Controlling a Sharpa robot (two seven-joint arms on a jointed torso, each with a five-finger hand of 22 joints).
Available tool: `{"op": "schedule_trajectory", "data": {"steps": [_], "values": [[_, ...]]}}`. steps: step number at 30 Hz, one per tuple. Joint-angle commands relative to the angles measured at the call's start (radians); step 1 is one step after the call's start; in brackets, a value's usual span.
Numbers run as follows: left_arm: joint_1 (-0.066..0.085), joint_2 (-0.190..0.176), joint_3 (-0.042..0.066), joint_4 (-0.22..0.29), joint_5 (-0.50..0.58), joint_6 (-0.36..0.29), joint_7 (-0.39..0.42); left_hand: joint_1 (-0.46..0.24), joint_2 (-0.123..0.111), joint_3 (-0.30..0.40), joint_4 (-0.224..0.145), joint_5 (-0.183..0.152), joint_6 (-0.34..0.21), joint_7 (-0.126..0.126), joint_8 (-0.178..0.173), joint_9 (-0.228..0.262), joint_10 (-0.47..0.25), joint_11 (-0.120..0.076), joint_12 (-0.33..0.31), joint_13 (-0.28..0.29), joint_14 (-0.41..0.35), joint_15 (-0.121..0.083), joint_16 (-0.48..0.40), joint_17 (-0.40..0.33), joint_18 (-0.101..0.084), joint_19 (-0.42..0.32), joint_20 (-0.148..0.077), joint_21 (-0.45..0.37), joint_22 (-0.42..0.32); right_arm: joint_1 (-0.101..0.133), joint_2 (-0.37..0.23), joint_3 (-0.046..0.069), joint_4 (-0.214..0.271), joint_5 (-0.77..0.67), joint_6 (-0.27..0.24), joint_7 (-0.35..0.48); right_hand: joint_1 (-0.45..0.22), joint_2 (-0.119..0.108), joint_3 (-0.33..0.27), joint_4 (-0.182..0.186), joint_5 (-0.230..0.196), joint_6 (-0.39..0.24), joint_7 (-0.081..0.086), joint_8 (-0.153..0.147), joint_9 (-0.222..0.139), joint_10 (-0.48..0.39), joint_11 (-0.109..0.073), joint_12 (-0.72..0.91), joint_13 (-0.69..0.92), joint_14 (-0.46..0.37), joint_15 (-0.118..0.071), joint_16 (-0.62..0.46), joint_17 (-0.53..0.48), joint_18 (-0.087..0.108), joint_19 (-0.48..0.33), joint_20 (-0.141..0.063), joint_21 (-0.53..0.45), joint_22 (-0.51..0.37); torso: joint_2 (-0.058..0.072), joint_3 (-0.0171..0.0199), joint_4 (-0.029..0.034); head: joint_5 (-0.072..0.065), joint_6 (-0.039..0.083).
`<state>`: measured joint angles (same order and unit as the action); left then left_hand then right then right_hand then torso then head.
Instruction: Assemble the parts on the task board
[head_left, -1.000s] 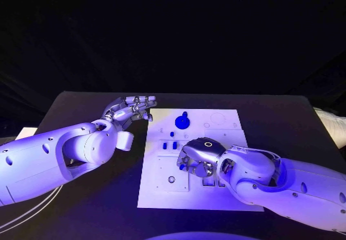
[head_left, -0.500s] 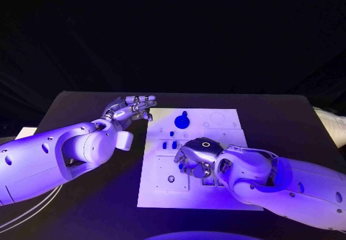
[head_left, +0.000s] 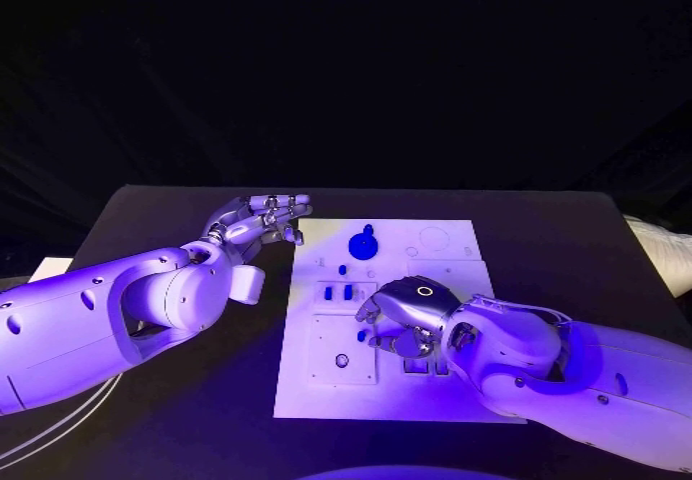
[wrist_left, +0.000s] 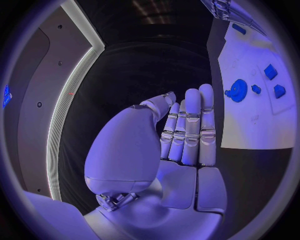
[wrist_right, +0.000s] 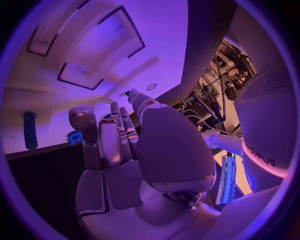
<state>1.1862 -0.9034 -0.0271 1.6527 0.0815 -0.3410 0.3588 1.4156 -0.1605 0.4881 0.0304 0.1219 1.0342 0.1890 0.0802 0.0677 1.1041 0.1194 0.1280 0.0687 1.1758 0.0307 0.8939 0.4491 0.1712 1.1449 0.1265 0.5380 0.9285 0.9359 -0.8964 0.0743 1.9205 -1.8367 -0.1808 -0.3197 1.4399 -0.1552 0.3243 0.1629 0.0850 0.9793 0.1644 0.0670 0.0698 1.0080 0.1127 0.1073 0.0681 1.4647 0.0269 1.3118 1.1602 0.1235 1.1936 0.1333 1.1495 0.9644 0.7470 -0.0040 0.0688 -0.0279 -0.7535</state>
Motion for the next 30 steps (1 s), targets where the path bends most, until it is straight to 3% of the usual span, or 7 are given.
{"op": "schedule_trajectory", "data": {"steps": [1, 5, 8, 13, 18, 27, 30], "values": [[0.000, 0.000, 0.000, 0.002, 0.000, 0.022, 0.000, -0.004, 0.004, -0.006, 0.000, 0.002, 0.000, 0.003, 0.003, 0.000, -0.006, 0.002, 0.005, -0.002, -0.002, -0.001, 0.004, -0.001, 0.011, -0.007, 0.000, -0.004, -0.001, 0.004, -0.027, 0.010, 0.024, -0.015, -0.050, -0.012, 0.007, 0.001, -0.006, 0.000, 0.003, 0.013, 0.000, 0.006, 0.001, 0.013, -0.001, 0.010, -0.001, 0.024, -0.001, -0.005, -0.001, 0.009, 0.006, -0.003, -0.002, 0.004, -0.001, -0.0008, 0.0001, -0.003, 0.003], [0.000, -0.001, 0.000, 0.002, -0.002, 0.023, 0.000, -0.004, 0.005, -0.007, -0.001, 0.003, 0.000, 0.003, 0.003, 0.000, -0.008, 0.002, 0.006, -0.002, -0.003, -0.001, 0.004, -0.002, 0.011, -0.008, 0.000, -0.004, -0.001, 0.029, -0.075, 0.022, 0.039, 0.004, -0.052, -0.027, 0.005, -0.003, -0.014, 0.002, 0.001, 0.019, -0.008, 0.004, 0.001, 0.018, -0.005, 0.018, -0.002, 0.024, -0.004, -0.007, -0.004, 0.008, 0.010, -0.005, -0.001, 0.006, 0.000, -0.0010, -0.0016, -0.009, 0.007], [0.000, -0.002, 0.000, 0.002, -0.002, 0.024, -0.001, -0.004, 0.005, -0.007, -0.001, 0.003, 0.000, 0.003, 0.003, 0.000, -0.008, 0.002, 0.006, -0.002, -0.003, -0.001, 0.004, -0.002, 0.011, -0.008, 0.000, -0.004, -0.001, 0.050, -0.099, 0.025, 0.034, 0.011, -0.043, -0.040, 0.000, -0.011, -0.028, 0.007, -0.005, 0.015, -0.024, -0.002, -0.002, 0.012, -0.005, 0.019, -0.004, 0.024, -0.005, -0.009, -0.007, 0.007, 0.012, -0.008, -0.002, 0.005, -0.001, -0.0016, -0.0016, -0.013, 0.009], [0.000, -0.001, 0.000, 0.004, -0.003, 0.028, -0.002, -0.004, 0.005, -0.007, -0.001, 0.003, 0.000, 0.003, 0.003, 0.000, -0.008, 0.002, 0.006, -0.002, -0.003, -0.001, 0.004, -0.002, 0.011, -0.008, 0.000, -0.004, -0.001, 0.082, -0.151, 0.028, 0.011, 0.003, -0.014, -0.056, 0.010, -0.029, -0.134, 0.041, 0.003, -0.007, -0.051, -0.005, -0.004, -0.057, -0.009, 0.000, -0.005, 0.028, -0.020, -0.008, -0.005, 0.014, 0.003, -0.021, -0.030, -0.029, 0.000, -0.0014, -0.0006, -0.019, 0.014], [0.000, -0.002, 0.000, 0.004, -0.003, 0.030, -0.002, -0.004, 0.005, -0.007, -0.001, 0.003, 0.000, 0.003, 0.003, 0.000, -0.008, 0.002, 0.006, -0.002, -0.003, -0.001, 0.004, -0.002, 0.011, -0.008, 0.000, -0.004, -0.001, 0.089, -0.175, 0.029, 0.001, -0.021, 0.008, -0.056, 0.040, -0.026, -0.176, 0.066, 0.007, -0.001, -0.064, -0.003, -0.003, -0.068, -0.023, 0.001, -0.004, 0.032, -0.036, -0.010, -0.005, 0.015, 0.007, -0.040, -0.040, -0.038, 0.000, 0.0000, 0.0002, -0.022, 0.015], [-0.001, -0.003, 0.000, 0.003, -0.004, 0.032, -0.002, -0.004, 0.005, -0.007, -0.001, 0.003, 0.000, 0.003, 0.003, 0.000, -0.008, 0.002, 0.006, -0.002, -0.003, -0.001, 0.004, -0.002, 0.011, -0.008, 0.000, -0.004, -0.001, 0.090, -0.188, 0.029, -0.005, -0.039, 0.066, -0.046, 0.059, -0.014, -0.188, 0.079, 0.008, 0.020, -0.073, -0.001, -0.001, -0.032, -0.028, 0.022, -0.002, 0.033, -0.028, -0.013, -0.009, 0.013, 0.013, -0.039, -0.043, -0.039, 0.000, -0.0014, 0.0005, -0.024, 0.016], [-0.001, -0.003, -0.001, 0.003, -0.004, 0.032, -0.002, -0.004, 0.005, -0.007, -0.001, 0.003, 0.000, 0.003, 0.003, 0.000, -0.008, 0.002, 0.006, -0.002, -0.003, -0.001, 0.004, -0.002, 0.011, -0.008, 0.000, -0.004, -0.001, 0.088, -0.186, 0.029, -0.006, -0.039, 0.092, -0.037, 0.069, -0.001, -0.185, 0.080, 0.007, 0.045, -0.066, 0.003, 0.001, 0.005, -0.037, 0.039, -0.001, 0.037, -0.033, -0.005, 0.002, 0.012, 0.020, -0.041, -0.039, -0.033, 0.001, -0.0011, 0.0008, -0.024, 0.016]]}}
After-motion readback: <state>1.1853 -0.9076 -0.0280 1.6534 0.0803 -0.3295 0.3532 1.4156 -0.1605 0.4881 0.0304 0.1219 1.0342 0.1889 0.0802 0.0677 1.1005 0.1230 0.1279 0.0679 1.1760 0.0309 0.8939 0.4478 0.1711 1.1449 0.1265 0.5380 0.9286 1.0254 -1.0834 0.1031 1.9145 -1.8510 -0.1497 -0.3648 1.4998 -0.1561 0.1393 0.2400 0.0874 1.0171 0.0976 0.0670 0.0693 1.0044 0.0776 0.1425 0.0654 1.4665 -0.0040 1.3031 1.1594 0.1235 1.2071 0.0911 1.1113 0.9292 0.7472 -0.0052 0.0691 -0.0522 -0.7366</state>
